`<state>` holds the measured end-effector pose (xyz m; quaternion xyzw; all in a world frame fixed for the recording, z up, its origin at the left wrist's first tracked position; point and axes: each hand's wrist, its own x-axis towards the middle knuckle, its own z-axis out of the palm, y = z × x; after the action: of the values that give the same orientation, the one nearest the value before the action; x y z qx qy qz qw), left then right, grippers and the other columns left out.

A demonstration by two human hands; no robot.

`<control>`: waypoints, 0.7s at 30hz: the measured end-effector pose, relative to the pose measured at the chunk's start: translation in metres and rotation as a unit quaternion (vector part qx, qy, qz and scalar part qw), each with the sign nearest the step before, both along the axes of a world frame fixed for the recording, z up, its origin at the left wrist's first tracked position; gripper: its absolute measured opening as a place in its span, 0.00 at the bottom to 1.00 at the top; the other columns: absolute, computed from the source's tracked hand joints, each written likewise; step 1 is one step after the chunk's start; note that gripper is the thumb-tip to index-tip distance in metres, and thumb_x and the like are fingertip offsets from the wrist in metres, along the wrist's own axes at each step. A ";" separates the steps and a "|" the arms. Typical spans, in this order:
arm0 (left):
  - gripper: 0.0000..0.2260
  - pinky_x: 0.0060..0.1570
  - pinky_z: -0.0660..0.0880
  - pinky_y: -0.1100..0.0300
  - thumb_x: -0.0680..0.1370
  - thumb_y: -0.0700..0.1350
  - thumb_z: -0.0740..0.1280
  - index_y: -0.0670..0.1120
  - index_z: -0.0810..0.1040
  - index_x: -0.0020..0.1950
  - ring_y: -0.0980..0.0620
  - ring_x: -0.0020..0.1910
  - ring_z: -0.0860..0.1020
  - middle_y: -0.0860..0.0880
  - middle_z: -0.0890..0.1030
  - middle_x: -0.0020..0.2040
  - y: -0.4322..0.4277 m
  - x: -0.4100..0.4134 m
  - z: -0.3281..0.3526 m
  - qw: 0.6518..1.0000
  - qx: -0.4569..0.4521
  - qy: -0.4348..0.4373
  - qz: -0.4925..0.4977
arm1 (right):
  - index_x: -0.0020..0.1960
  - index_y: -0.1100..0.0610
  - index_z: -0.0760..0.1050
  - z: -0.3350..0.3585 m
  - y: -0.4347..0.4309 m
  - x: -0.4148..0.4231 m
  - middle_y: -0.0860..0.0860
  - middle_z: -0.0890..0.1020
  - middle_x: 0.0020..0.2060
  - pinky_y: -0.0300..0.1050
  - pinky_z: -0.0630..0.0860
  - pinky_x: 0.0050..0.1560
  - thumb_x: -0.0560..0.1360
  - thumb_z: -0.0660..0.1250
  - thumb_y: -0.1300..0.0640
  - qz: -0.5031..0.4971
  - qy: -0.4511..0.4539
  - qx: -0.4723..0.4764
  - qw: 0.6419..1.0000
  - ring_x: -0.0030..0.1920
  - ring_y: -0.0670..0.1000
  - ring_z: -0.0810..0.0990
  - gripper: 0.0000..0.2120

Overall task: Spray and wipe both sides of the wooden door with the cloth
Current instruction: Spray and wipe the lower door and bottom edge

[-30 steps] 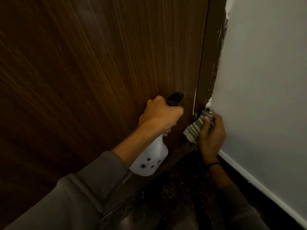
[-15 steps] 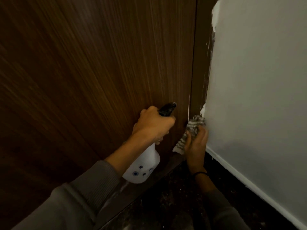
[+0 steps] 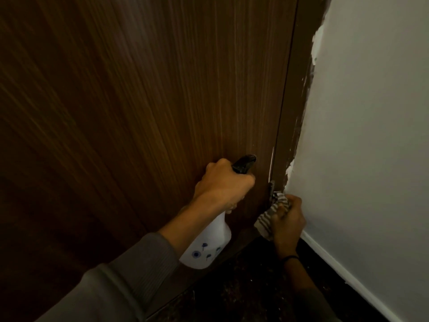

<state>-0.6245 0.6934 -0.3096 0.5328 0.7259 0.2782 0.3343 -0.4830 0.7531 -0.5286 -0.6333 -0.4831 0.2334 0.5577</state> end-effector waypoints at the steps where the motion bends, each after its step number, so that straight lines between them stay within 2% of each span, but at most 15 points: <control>1: 0.10 0.31 0.76 0.59 0.77 0.49 0.69 0.42 0.81 0.45 0.52 0.23 0.76 0.45 0.83 0.36 0.001 -0.001 -0.001 1.000 0.003 0.005 0.001 | 0.57 0.62 0.73 -0.004 0.002 0.001 0.54 0.78 0.46 0.37 0.65 0.44 0.77 0.60 0.72 0.005 -0.004 -0.016 1.000 0.45 0.55 0.76 0.11; 4: 0.11 0.33 0.78 0.58 0.76 0.50 0.69 0.42 0.81 0.48 0.50 0.24 0.77 0.43 0.84 0.41 0.000 -0.003 -0.002 1.000 0.005 0.009 0.002 | 0.51 0.60 0.69 -0.023 -0.002 0.010 0.57 0.77 0.44 0.41 0.64 0.41 0.79 0.64 0.68 0.020 0.003 -0.114 0.993 0.47 0.60 0.78 0.07; 6: 0.11 0.32 0.79 0.57 0.76 0.50 0.69 0.42 0.81 0.47 0.50 0.24 0.77 0.43 0.84 0.41 0.000 -0.004 -0.004 1.000 0.006 0.015 -0.002 | 0.51 0.61 0.66 -0.040 -0.010 0.012 0.63 0.79 0.48 0.44 0.65 0.43 0.79 0.66 0.66 0.025 0.009 -0.179 0.984 0.51 0.63 0.79 0.08; 8: 0.11 0.33 0.79 0.56 0.76 0.50 0.69 0.42 0.81 0.45 0.50 0.23 0.77 0.43 0.84 0.40 0.001 -0.003 -0.005 1.000 0.010 0.018 -0.007 | 0.53 0.63 0.67 -0.042 -0.015 0.013 0.66 0.79 0.52 0.44 0.66 0.44 0.78 0.67 0.66 0.013 0.011 -0.194 0.981 0.53 0.64 0.79 0.08; 12: 0.11 0.32 0.77 0.58 0.76 0.50 0.69 0.42 0.80 0.48 0.50 0.23 0.77 0.43 0.84 0.42 0.002 -0.001 -0.003 1.000 0.007 0.005 0.001 | 0.58 0.66 0.72 -0.002 -0.007 0.011 0.57 0.78 0.48 0.33 0.63 0.45 0.76 0.65 0.71 -0.025 0.022 -0.059 0.998 0.49 0.55 0.76 0.12; 15: 0.10 0.30 0.75 0.59 0.76 0.49 0.69 0.42 0.81 0.46 0.52 0.21 0.75 0.44 0.84 0.39 0.001 0.002 -0.002 1.000 0.006 0.002 0.002 | 0.61 0.61 0.74 0.042 -0.001 0.003 0.50 0.79 0.50 0.34 0.68 0.48 0.78 0.63 0.68 -0.038 0.039 0.069 0.996 0.50 0.54 0.79 0.12; 18: 0.10 0.31 0.75 0.58 0.76 0.49 0.69 0.43 0.80 0.45 0.51 0.22 0.75 0.44 0.84 0.39 0.001 0.002 -0.002 1.000 0.002 -0.001 0.005 | 0.67 0.59 0.74 0.080 0.005 -0.004 0.51 0.81 0.61 0.40 0.75 0.60 0.81 0.63 0.65 -0.026 0.028 0.200 0.979 0.59 0.51 0.80 0.15; 21: 0.09 0.31 0.75 0.58 0.76 0.49 0.69 0.43 0.80 0.44 0.51 0.22 0.75 0.44 0.84 0.38 0.001 0.000 -0.002 1.000 0.000 0.002 -0.001 | 0.75 0.58 0.69 0.096 0.023 -0.011 0.51 0.70 0.73 0.48 0.66 0.74 0.84 0.61 0.64 0.044 -0.049 0.297 0.953 0.74 0.54 0.70 0.20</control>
<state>-0.6243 0.6940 -0.3116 0.5342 0.7260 0.2772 0.3328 -0.4940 0.7760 -0.4324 -0.4283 -0.5846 0.0725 0.6853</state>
